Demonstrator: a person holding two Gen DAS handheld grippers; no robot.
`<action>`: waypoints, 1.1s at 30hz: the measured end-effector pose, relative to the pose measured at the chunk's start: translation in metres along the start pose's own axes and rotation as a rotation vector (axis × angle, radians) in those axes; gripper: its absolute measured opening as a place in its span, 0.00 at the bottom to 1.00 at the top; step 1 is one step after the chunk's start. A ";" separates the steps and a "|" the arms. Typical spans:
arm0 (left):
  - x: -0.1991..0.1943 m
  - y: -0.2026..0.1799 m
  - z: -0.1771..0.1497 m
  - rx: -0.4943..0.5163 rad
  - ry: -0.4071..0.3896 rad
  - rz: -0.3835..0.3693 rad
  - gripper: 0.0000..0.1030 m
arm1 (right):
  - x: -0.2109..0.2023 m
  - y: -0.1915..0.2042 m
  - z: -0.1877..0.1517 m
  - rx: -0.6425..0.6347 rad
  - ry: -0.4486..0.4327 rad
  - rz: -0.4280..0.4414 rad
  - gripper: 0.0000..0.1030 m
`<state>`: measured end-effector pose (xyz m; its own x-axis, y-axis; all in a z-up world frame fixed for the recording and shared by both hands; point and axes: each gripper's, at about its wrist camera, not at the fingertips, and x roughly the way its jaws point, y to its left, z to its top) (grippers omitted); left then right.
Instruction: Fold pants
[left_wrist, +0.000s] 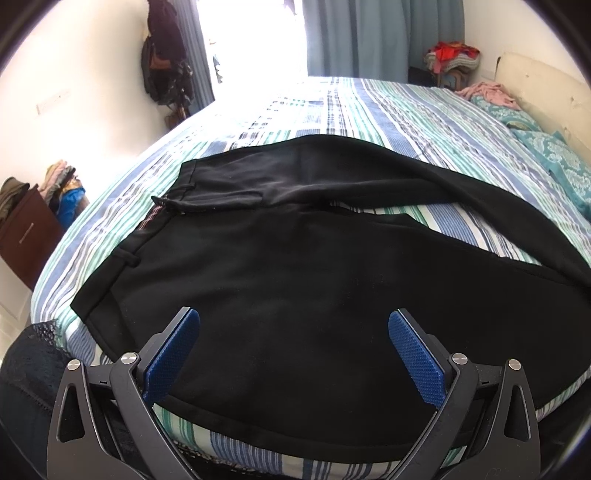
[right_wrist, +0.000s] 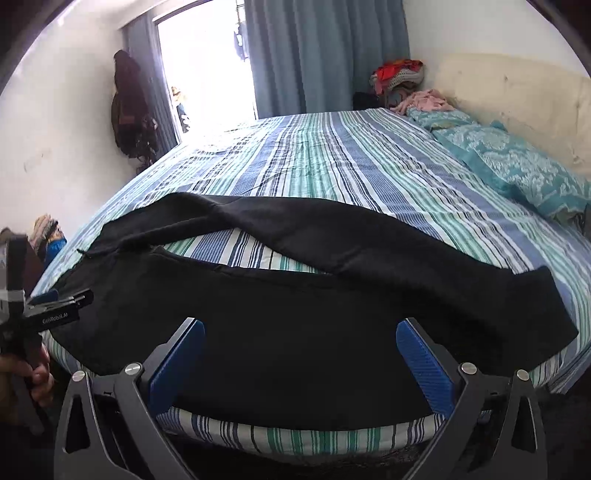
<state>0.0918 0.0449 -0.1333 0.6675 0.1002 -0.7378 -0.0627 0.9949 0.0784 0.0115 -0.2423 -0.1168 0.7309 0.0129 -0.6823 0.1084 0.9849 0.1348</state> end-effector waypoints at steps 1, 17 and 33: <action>-0.001 0.001 0.000 0.000 -0.004 0.000 0.99 | 0.000 -0.014 -0.001 0.066 0.014 0.018 1.00; 0.011 0.002 -0.004 -0.005 0.028 0.010 0.99 | 0.048 -0.164 -0.016 0.845 0.050 0.085 0.99; 0.016 -0.022 -0.008 0.073 0.049 0.018 0.99 | 0.057 -0.199 -0.018 0.955 -0.007 0.050 0.11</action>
<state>0.0984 0.0246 -0.1524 0.6299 0.1203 -0.7673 -0.0190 0.9900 0.1396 0.0194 -0.4342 -0.1953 0.7532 0.0473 -0.6560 0.5787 0.4265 0.6951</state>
